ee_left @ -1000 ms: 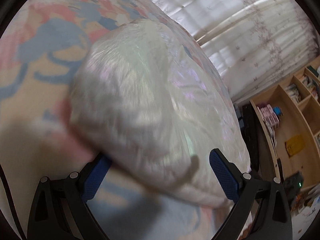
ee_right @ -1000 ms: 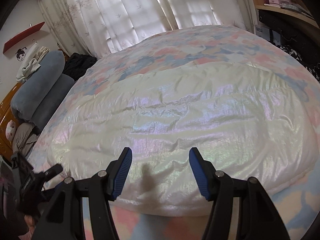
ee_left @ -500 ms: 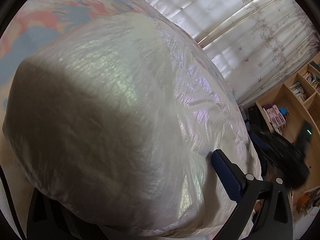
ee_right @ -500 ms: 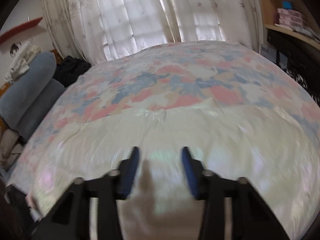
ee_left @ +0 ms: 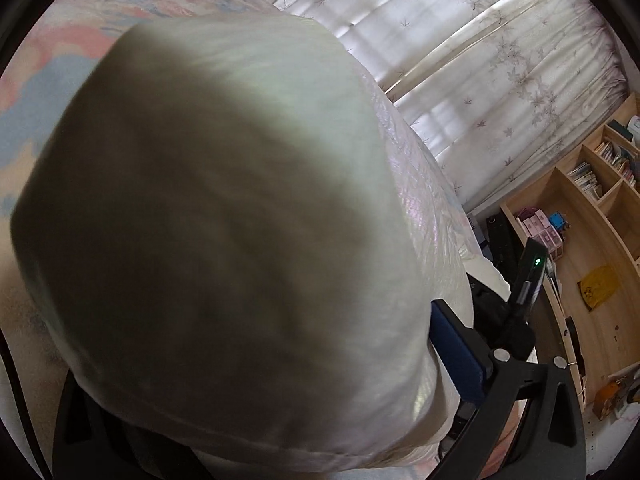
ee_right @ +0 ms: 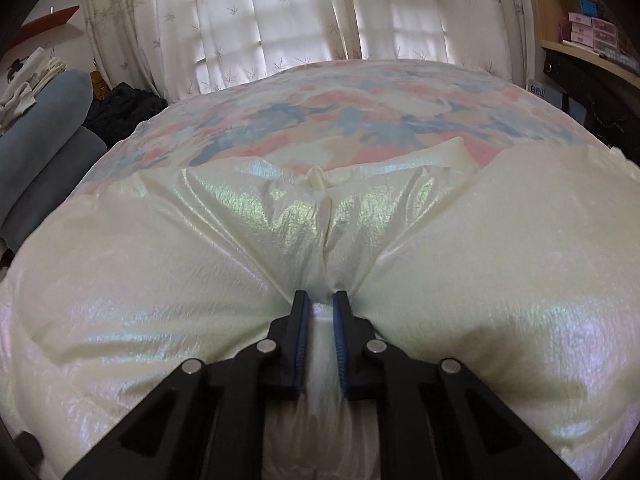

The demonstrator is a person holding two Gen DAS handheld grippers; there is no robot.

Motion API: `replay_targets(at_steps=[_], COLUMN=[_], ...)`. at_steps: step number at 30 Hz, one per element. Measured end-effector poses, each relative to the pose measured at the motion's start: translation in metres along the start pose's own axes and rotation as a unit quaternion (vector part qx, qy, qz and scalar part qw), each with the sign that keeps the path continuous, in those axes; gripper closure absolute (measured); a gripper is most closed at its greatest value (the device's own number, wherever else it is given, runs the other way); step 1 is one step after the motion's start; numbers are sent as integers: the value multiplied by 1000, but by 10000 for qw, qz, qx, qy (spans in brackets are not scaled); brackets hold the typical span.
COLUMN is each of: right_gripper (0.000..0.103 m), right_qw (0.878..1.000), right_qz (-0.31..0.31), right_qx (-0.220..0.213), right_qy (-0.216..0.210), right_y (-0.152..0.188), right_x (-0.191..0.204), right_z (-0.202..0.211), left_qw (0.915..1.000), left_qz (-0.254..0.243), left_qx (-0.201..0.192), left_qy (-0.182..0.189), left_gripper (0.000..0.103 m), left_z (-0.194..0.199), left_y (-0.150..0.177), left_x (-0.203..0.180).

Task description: Fold large clothes

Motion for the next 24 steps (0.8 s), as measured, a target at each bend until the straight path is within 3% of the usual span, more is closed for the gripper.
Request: replay_targets(at_steps=[10,17,20,22,24], right_gripper=[92,92,92,92,92], right_qw=[9993,9989,9986,9983,9980], right_qz=[-223,-302,-348,-381,-409], right_qx=[-48,-31,-40,-52,-55], right_qy=[-282,-354,-406,-449,-485], right_y=[3,3,3,3,4], right_x=[-12,-14,-16,-17,-18], right_z=[-6,-9,-9,-9,-9], left_qw=[9999,9975,9946,9914,9854], left_qz=[148,512,379,106,-302], left_qx=[-28,-372,-751,-1025,-1343], left_qy=[-21,-306,-600,-801,-1003], left_gripper=[1,1,19,42,55], left_z=[-15,-25,-19,-11,0], left_y=[-13,-36,-40,-42,-43], left_x=[-5,-13,-25,-41,-64])
Point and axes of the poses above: each gripper's, at about its wrist camera, not at the fingertips, and z roughly against the way its jaws point, x to its left, y to its underside, the point moved 5 cm from there along -z, roughly the way its jaws point, and after that the axes turned 14 degrees about -y, right-handed, at the moved point
